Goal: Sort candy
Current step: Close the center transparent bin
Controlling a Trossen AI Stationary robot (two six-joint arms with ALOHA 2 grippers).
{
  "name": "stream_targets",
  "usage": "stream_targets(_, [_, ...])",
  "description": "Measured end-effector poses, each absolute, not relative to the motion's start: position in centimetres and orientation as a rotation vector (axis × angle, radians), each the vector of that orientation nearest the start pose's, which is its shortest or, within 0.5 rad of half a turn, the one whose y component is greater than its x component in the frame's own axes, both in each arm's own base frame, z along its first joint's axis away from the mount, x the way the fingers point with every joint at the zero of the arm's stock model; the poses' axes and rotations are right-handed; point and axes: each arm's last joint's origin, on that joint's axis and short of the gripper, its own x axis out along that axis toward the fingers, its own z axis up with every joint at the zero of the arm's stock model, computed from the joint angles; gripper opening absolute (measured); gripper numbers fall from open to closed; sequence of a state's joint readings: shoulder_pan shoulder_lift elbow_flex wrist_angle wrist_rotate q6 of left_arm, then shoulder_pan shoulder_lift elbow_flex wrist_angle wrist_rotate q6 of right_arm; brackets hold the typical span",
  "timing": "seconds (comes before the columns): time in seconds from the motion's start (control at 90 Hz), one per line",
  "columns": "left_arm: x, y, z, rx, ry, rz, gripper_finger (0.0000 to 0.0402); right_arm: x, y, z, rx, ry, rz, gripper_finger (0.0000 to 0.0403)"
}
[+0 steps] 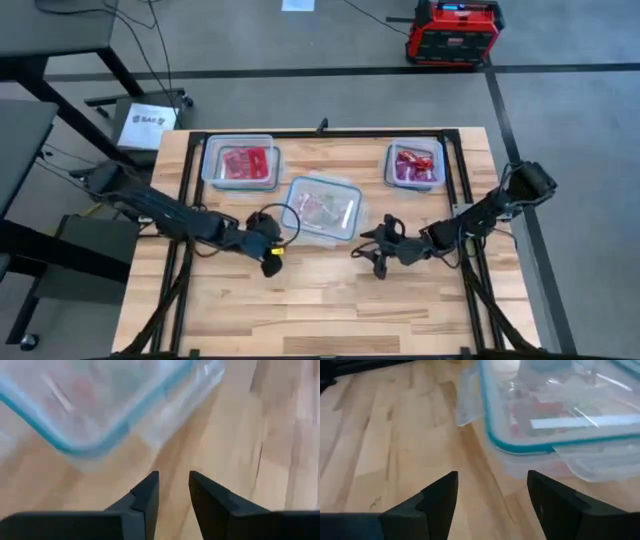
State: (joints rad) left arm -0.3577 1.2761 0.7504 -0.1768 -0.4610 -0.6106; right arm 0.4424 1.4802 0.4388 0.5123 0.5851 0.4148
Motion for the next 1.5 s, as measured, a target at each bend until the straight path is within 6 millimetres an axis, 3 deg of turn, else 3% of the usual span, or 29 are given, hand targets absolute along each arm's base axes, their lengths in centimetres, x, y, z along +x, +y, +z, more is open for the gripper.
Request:
stream_targets(0.089, [25.0, -7.0, 25.4, -0.272, 0.478, 0.304, 0.0092, 23.6, 9.6, 15.4, 0.114, 0.378, -0.203, 0.0225])
stream_targets(0.189, [25.9, -5.1, 26.1, -0.228, 0.470, 0.358, 0.0092, 23.9, 9.5, 17.5, 0.066, 0.311, -0.186, 0.0225])
stream_targets(0.356, [28.0, -1.3, 23.3, -0.226, 0.593, 0.401, 0.0092, 25.4, 7.4, 20.6, -0.057, 0.237, -0.225, 0.0225])
stream_targets(0.5, [29.7, -0.4, 19.7, -0.232, 0.744, 0.389, 0.0092, 27.0, 5.7, 21.2, -0.067, 0.249, -0.154, 0.0225])
stream_targets(0.756, [33.9, -2.5, 19.6, -0.264, 0.695, 0.305, 0.0092, 27.2, 4.0, 21.1, -0.110, 0.272, -0.198, 0.0225])
stream_targets(0.933, [35.7, -4.1, 22.5, -0.191, 0.753, 0.232, 0.0092, 27.6, 2.9, 21.5, -0.106, 0.266, -0.230, 0.0225])
stream_targets(1.056, [35.2, -5.0, 25.1, -0.134, 0.874, 0.280, 0.0092, 28.2, 2.0, 20.8, -0.081, 0.287, -0.098, 0.0225])
stream_targets(1.211, [33.1, -6.4, 26.3, -0.043, 0.952, 0.429, 0.0092, 29.4, 0.6, 17.4, -0.143, 0.407, -0.004, 0.0216])
stream_targets(1.356, [31.5, -7.6, 24.7, -0.061, 0.981, 0.524, 0.0092, 30.8, -0.7, 15.3, -0.146, 0.420, 0.041, 0.0203])
stream_targets(1.5, [31.1, -8.2, 22.9, -0.090, 0.941, 0.533, 0.0092, 33.1, -1.2, 15.9, -0.131, 0.355, 0.102, 0.0195])
